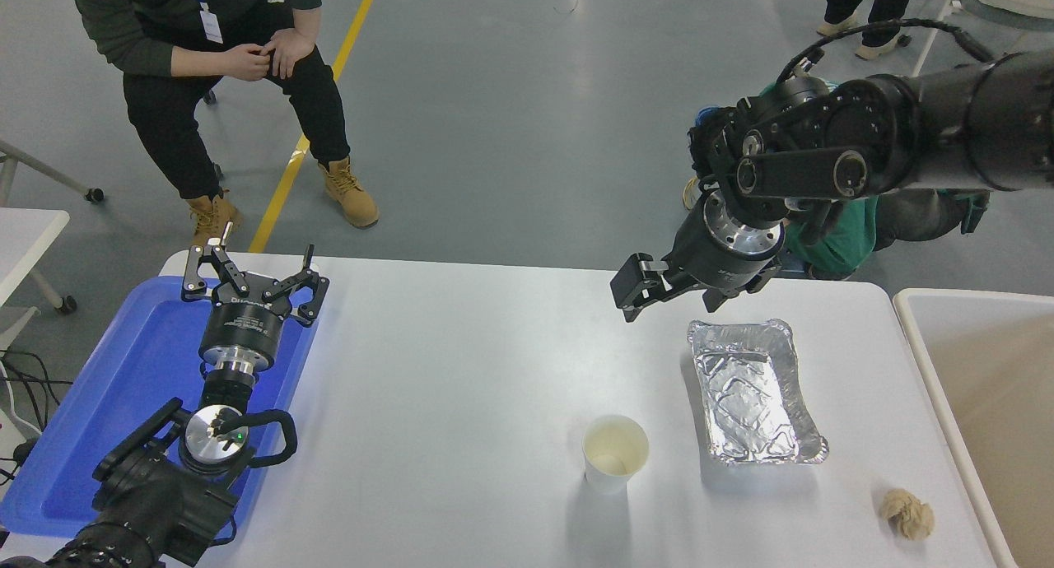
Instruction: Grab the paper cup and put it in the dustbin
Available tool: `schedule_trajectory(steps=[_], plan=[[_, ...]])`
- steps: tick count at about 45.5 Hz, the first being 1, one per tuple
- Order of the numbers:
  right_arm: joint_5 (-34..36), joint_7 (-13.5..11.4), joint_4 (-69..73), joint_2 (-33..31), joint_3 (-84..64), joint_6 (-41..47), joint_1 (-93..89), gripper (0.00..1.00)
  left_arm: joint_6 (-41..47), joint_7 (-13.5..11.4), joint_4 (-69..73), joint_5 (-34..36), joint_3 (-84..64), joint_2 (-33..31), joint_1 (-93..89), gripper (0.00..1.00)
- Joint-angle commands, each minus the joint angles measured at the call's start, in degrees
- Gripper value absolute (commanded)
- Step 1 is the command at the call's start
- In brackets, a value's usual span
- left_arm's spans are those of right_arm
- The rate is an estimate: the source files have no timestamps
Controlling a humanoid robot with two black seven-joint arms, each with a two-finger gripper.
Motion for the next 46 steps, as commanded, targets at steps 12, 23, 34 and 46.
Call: schedule_trajectory(steps=[12, 23, 34, 46], plan=[[15.2, -5.5, 1.2, 2.1, -8.5, -1.2, 0.6, 0.99, 0.0, 0.0, 0.0, 0.0, 0.0, 0.0, 0.0, 1.00], [14.9, -5.4, 3.4, 1.8, -9.2, -1.5, 0.9, 0.99, 0.0, 0.0, 0.0, 0.0, 0.0, 0.0, 0.0, 1.00], [14.5, -5.3, 4.4, 2.2, -8.2, -3.0, -0.2, 0.99, 0.0, 0.0, 0.0, 0.0, 0.0, 0.0, 0.0, 1.00], [13.9, -5.0, 4.5, 3.0, -5.5, -9.4, -6.7, 0.99, 0.0, 0.0, 0.0, 0.0, 0.0, 0.0, 0.0, 1.00]])
